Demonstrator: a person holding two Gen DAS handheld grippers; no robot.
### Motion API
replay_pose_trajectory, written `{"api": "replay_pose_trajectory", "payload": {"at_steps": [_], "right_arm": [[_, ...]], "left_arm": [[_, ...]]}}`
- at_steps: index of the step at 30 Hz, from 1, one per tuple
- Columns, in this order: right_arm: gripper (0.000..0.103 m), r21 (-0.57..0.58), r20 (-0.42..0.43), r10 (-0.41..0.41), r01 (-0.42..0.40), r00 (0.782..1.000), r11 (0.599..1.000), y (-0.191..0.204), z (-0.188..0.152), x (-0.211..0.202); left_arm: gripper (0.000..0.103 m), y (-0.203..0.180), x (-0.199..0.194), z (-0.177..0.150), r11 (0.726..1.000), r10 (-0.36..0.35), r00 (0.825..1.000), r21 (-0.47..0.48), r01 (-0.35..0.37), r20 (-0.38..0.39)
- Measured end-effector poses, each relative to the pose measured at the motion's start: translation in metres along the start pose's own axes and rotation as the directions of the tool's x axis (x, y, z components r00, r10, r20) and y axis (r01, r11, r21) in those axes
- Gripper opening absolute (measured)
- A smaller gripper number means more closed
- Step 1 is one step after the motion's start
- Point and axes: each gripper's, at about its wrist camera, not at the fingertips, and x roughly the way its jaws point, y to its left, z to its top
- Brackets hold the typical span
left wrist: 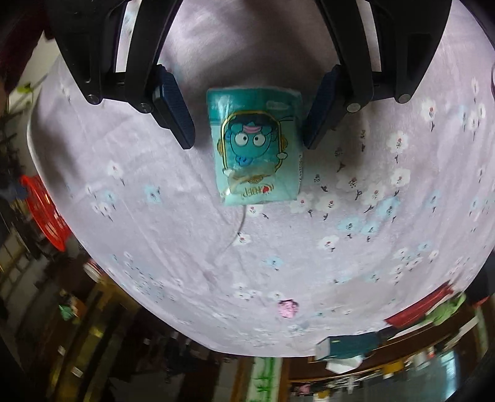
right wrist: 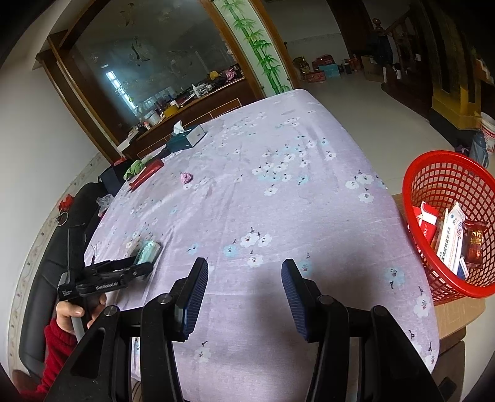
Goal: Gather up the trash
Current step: 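Grasp the teal cartoon tissue pack with the left tool, then grasp the pink crumpled paper with the right tool while the left tool holds the tissue pack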
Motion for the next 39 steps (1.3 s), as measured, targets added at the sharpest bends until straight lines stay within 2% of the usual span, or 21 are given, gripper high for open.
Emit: {"api": "replay_pose_trajectory", "payload": {"at_steps": [4, 8, 10, 13, 16, 18, 22, 26, 32, 33, 36, 39], "right_arm": [[0.053, -0.012, -0.004, 0.007, -0.007, 1.000, 1.000, 0.006, 0.000, 0.001], [0.053, -0.026, -0.010, 0.010, -0.010, 1.000, 1.000, 0.013, 0.003, 0.003], [0.053, -0.035, -0.014, 0.011, -0.011, 1.000, 0.999, 0.019, 0.005, 0.005], [0.053, -0.067, -0.020, 0.013, -0.015, 1.000, 0.998, 0.034, 0.012, 0.012], [0.053, -0.106, -0.028, 0.009, -0.012, 1.000, 0.994, 0.053, 0.022, 0.024], [0.053, -0.133, -0.047, 0.015, -0.021, 0.999, 0.991, 0.068, 0.031, 0.037], [0.049, -0.195, -0.095, 0.004, -0.023, 0.995, 0.981, 0.101, 0.057, 0.080], [0.044, -0.234, -0.119, -0.017, -0.012, 0.993, 0.972, 0.129, 0.087, 0.136], [0.040, -0.232, -0.162, -0.048, 0.010, 0.986, 0.973, 0.157, 0.124, 0.226], [0.036, -0.233, -0.163, -0.059, 0.019, 0.985, 0.972, 0.160, 0.128, 0.236], [0.035, -0.210, -0.188, -0.065, 0.025, 0.980, 0.977, 0.167, 0.140, 0.271], [0.035, -0.207, -0.188, -0.108, 0.068, 0.976, 0.976, 0.169, 0.150, 0.299]], "left_arm": [[0.050, -0.004, 0.002, 0.000, 0.995, 0.089, 0.996, -0.040, -0.088, 0.025], [0.045, -0.005, 0.000, -0.004, 0.992, 0.122, 0.991, -0.051, -0.119, 0.060], [0.039, -0.004, -0.001, -0.006, 0.990, 0.129, 0.988, -0.062, -0.124, 0.084], [0.029, 0.001, -0.009, -0.010, 0.991, 0.101, 0.986, -0.103, -0.088, 0.133], [0.029, 0.009, -0.020, -0.016, 0.984, 0.112, 0.976, -0.158, -0.083, 0.185], [0.029, 0.016, -0.028, -0.022, 0.977, 0.137, 0.963, -0.194, -0.092, 0.233], [0.029, 0.026, -0.038, -0.027, 0.968, 0.125, 0.952, -0.246, -0.055, 0.279], [0.029, 0.029, -0.040, -0.029, 0.964, 0.122, 0.949, -0.261, -0.045, 0.290], [0.029, 0.029, -0.040, -0.031, 0.963, 0.117, 0.949, -0.266, -0.036, 0.293], [0.029, 0.029, -0.041, -0.031, 0.964, 0.112, 0.948, -0.263, -0.032, 0.297], [0.029, 0.030, -0.042, -0.031, 0.964, 0.114, 0.947, -0.263, -0.032, 0.301], [0.029, 0.030, -0.042, -0.032, 0.963, 0.117, 0.946, -0.267, -0.034, 0.302]]}}
